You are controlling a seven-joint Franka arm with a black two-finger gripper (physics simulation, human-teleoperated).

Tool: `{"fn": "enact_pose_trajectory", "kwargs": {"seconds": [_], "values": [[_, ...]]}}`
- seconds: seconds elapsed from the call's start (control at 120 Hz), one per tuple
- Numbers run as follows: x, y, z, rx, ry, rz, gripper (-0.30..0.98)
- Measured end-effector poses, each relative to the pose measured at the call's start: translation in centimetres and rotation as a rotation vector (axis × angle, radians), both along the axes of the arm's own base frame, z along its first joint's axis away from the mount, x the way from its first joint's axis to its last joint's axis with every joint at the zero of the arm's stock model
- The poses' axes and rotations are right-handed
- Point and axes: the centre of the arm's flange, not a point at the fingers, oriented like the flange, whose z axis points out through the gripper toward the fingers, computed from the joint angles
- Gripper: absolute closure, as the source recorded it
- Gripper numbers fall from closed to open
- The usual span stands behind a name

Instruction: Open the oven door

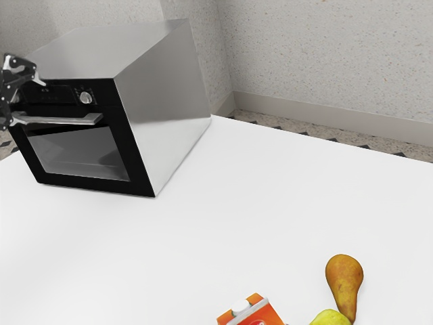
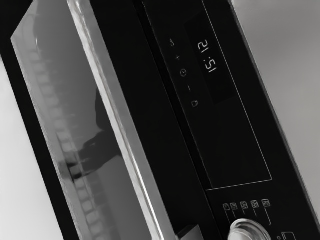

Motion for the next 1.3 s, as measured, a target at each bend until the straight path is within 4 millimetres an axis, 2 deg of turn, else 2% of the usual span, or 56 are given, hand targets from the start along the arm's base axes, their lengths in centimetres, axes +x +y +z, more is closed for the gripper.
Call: {"fn": "enact_pose_trajectory", "kwargs": {"seconds": [0.083, 0.158, 0.35, 0.617, 0.767, 1.117, 1.242, 1.3], "values": [[1.6, 0.7, -1.9, -0.009, 0.012, 0.011, 0.00], [2.6, 1.4, -2.9, -0.006, 0.013, 0.022, 0.00], [2.2, 3.2, -3.6, -0.005, 0.000, 0.073, 0.00], [2.4, 2.2, -6.7, -0.041, 0.035, 0.076, 0.00], [3.7, 2.5, -8.7, -0.043, 0.067, 0.069, 0.00], [5.6, 2.4, -9.9, -0.038, 0.066, 0.061, 0.00], [5.4, 1.8, -11.7, -0.066, 0.087, 0.061, 0.00], [4.4, 1.3, -12.5, -0.080, 0.100, 0.064, 0.00]]}}
